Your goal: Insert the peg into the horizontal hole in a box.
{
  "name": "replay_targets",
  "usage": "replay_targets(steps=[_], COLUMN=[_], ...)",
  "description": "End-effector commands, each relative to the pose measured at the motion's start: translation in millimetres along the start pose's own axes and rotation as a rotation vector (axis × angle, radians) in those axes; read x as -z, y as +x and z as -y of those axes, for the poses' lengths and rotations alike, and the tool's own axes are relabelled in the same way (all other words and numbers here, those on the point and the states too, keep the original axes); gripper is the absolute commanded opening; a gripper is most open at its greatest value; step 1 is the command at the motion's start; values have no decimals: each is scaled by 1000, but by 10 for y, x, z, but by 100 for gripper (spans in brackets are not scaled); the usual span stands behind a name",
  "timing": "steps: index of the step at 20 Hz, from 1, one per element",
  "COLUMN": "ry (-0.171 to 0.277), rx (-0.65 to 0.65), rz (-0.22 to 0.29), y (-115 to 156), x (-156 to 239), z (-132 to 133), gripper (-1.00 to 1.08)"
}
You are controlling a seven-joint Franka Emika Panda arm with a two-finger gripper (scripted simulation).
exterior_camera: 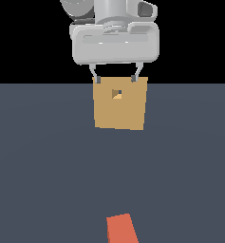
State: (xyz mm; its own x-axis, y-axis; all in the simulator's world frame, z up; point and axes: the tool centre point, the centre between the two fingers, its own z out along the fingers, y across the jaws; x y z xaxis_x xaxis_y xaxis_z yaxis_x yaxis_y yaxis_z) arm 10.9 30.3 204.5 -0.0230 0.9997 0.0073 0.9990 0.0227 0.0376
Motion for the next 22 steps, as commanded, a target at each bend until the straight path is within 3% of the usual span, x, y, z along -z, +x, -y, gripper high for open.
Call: replay_targets(steps=[1, 11, 16, 22], ry=[0, 3, 7, 13], rx=[0, 13, 30, 58], rz=[0, 0, 1, 2], y=[0, -296, -665, -1288], x=[0, -108, -244, -474], z=[0, 23, 44, 63], gripper=[100, 100, 100, 100])
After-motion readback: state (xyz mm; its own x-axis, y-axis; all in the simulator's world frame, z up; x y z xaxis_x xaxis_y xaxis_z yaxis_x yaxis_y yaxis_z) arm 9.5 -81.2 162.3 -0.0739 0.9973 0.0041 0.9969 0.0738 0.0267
